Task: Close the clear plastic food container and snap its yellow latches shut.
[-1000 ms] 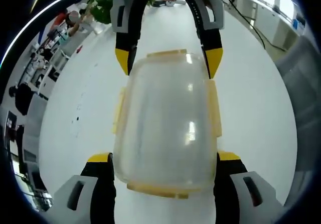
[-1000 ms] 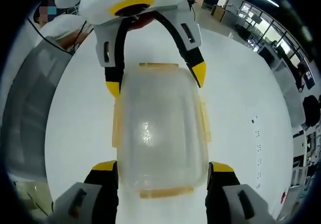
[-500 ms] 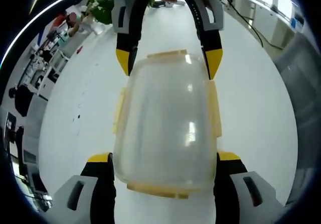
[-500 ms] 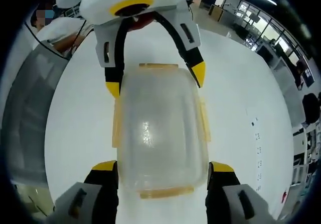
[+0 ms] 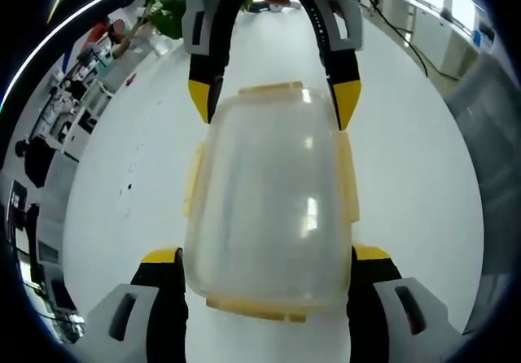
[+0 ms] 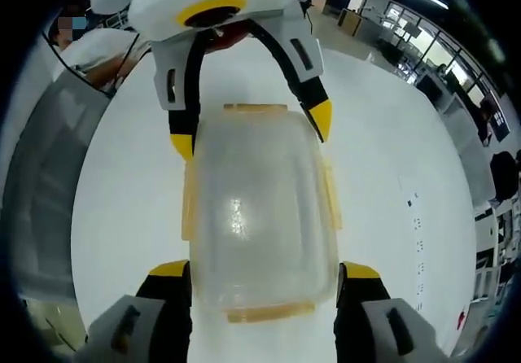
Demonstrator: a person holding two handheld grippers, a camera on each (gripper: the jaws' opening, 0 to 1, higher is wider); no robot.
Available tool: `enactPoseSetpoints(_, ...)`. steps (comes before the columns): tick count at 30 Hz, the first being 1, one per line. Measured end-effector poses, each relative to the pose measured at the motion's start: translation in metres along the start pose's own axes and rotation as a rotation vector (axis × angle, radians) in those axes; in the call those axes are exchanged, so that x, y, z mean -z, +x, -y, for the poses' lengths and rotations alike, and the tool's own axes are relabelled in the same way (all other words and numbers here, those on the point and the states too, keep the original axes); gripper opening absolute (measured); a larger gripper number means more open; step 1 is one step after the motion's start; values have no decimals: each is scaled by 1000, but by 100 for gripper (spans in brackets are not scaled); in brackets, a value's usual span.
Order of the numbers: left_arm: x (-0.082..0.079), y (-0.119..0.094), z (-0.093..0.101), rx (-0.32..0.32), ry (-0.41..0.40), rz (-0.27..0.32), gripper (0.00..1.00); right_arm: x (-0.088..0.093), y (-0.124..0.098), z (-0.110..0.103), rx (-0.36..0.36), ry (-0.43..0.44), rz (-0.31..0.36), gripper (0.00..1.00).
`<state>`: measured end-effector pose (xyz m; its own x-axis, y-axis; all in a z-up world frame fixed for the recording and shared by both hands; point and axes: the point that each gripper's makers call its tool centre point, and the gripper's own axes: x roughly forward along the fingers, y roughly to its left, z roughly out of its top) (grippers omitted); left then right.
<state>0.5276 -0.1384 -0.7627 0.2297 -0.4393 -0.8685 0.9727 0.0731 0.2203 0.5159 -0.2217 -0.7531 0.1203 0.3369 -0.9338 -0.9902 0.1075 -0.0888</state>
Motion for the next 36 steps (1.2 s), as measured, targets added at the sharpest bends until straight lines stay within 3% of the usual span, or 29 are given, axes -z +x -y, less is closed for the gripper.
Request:
enactPoseSetpoints(10, -2, -2, 1, -1, -12, 17, 79, -2, -3, 2, 8, 42, 23, 73)
enactPoseSetpoints(20, -8, -10, 1, 1, -32, 70, 82, 6, -12, 2, 54, 53, 36, 74)
enactPoseSetpoints(36, -6, -32, 2, -55, -98, 116, 82, 7, -35, -6, 134, 137, 98, 71)
